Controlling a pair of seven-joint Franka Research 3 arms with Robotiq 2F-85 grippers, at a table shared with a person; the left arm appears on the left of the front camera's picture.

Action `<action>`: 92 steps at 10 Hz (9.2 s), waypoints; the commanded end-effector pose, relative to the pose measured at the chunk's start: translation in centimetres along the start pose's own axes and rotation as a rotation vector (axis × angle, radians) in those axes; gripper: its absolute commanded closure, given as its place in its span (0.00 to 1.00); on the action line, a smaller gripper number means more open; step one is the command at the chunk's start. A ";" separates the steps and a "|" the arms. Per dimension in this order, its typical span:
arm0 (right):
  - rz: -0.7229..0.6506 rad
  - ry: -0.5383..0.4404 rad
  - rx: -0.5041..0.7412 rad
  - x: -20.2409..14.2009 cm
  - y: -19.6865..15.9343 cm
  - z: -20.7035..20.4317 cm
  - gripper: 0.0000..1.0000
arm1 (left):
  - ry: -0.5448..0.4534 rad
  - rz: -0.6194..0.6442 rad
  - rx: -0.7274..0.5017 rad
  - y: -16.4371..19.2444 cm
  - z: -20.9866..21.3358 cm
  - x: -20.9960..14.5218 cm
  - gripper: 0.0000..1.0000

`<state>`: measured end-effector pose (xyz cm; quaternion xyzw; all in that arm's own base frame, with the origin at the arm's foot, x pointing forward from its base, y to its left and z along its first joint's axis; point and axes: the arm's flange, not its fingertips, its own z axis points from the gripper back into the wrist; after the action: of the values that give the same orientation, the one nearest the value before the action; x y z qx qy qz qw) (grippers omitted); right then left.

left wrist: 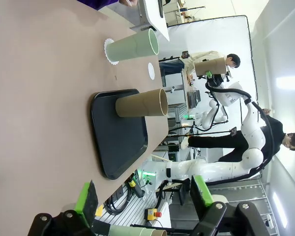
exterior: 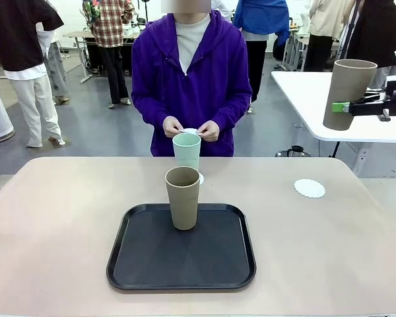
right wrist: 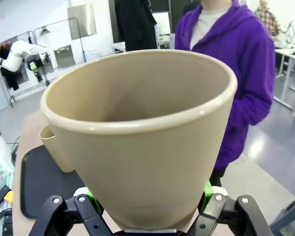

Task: Place coasters on the table and set cups on them.
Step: Take one Reusable plastic cup from the Flat Tray and place it on a coaster set by the human.

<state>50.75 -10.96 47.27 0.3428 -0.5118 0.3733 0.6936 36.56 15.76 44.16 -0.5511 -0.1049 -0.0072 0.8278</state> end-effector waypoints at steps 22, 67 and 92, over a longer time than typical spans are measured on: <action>0.050 0.093 0.392 -16.0 -10.1 -7.2 0.18 | -0.002 -0.010 -0.012 -0.1 0.2 0.0 0.00; 0.082 0.083 0.476 -21.6 -12.6 -8.5 0.00 | -0.002 -0.010 -0.012 -0.1 0.2 0.0 0.00; -0.200 1.069 -0.375 2.1 8.5 -3.8 0.00 | -0.002 -0.010 -0.012 -0.1 0.2 0.0 0.00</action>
<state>46.08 -4.92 48.20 0.0323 -0.1299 0.3449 0.9290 36.62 15.70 44.18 -0.5508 -0.1042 -0.0082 0.8280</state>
